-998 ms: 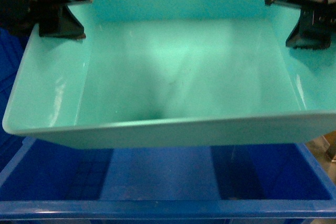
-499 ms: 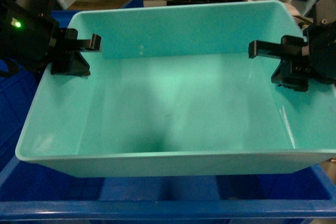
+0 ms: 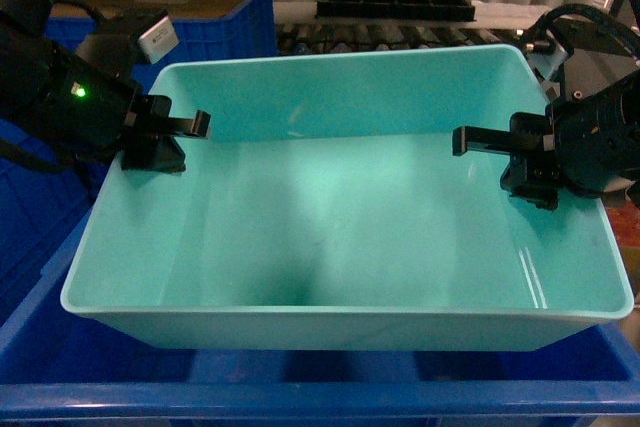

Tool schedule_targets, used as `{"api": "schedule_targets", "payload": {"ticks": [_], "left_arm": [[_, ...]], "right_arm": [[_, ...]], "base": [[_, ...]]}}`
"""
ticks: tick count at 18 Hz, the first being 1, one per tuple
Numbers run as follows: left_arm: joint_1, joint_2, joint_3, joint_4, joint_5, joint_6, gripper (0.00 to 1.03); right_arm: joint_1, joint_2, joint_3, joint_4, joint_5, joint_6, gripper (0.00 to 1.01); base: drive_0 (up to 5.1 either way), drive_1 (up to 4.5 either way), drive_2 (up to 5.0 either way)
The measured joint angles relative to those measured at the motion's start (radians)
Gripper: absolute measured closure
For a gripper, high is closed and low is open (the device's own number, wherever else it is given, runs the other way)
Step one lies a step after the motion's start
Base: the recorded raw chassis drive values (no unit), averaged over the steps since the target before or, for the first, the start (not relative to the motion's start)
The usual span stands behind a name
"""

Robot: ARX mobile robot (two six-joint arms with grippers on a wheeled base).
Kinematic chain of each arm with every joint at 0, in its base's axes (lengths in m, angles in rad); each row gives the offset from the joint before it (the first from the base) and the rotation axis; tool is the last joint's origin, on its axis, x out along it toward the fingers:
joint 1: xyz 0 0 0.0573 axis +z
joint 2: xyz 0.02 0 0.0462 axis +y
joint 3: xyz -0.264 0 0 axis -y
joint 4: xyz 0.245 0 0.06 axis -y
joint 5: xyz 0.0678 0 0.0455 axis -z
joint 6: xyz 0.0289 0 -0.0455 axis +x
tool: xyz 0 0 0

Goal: Stack blue boxes stably on right

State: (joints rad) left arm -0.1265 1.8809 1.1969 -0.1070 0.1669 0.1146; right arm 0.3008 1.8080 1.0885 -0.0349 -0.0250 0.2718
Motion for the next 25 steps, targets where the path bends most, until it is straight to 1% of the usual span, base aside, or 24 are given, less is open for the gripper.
{"api": "schedule_targets", "payload": {"ticks": [2,5,8,13,14,15,16,17,18,19,21,23,25], "left_arm": [[0.007,0.005,-0.023,0.077,0.009,-0.002,1.0],[0.012,-0.02,-0.051,0.192,0.011,-0.032,1.01],[0.01,-0.023,-0.052,0.19,0.011,-0.039,1.01],[0.01,-0.026,-0.056,0.201,0.009,-0.04,1.01],[0.005,-0.049,-0.082,0.216,-0.002,-0.041,1.01],[-0.004,-0.08,-0.1,0.19,-0.021,-0.051,1.01],[-0.008,-0.097,-0.1,0.182,-0.037,-0.055,1.01],[-0.01,-0.1,-0.087,0.172,-0.045,-0.055,1.01],[-0.01,-0.08,-0.047,0.119,-0.045,-0.061,1.01],[-0.01,-0.044,-0.018,0.126,-0.047,-0.06,1.01],[-0.01,0.027,-0.008,0.138,-0.045,-0.054,1.01],[-0.01,0.101,0.0,0.12,-0.047,-0.04,1.01],[-0.01,0.16,0.06,0.085,-0.047,-0.03,1.01]], "right_arm": [[-0.001,0.006,0.0,0.022,0.007,0.002,0.93],[-0.012,0.003,0.008,0.055,0.011,0.007,0.93],[-0.013,0.001,0.009,0.051,0.011,0.008,0.93],[-0.013,0.001,0.009,0.051,0.011,0.008,0.93],[-0.013,-0.005,0.012,0.035,0.006,0.013,0.93],[-0.013,-0.011,0.024,-0.01,-0.002,0.021,0.93],[-0.013,-0.011,0.048,-0.053,-0.01,0.033,0.93],[-0.013,-0.01,0.076,-0.08,-0.014,0.034,0.93],[-0.013,0.003,0.113,-0.124,-0.018,0.027,0.93],[-0.013,0.033,0.144,-0.137,-0.016,0.023,0.93],[-0.021,0.117,0.188,-0.171,-0.032,0.017,0.93],[-0.021,0.191,0.195,-0.171,-0.048,0.016,0.93],[-0.021,0.231,0.217,-0.167,-0.047,0.016,0.93]], "base": [[0.0,0.0,0.0],[0.0,0.0,0.0],[0.0,0.0,0.0],[0.0,0.0,0.0],[0.0,0.0,0.0],[0.0,0.0,0.0],[0.0,0.0,0.0],[0.0,0.0,0.0],[0.0,0.0,0.0],[0.0,0.0,0.0],[0.0,0.0,0.0],[0.0,0.0,0.0],[0.0,0.0,0.0]]}}
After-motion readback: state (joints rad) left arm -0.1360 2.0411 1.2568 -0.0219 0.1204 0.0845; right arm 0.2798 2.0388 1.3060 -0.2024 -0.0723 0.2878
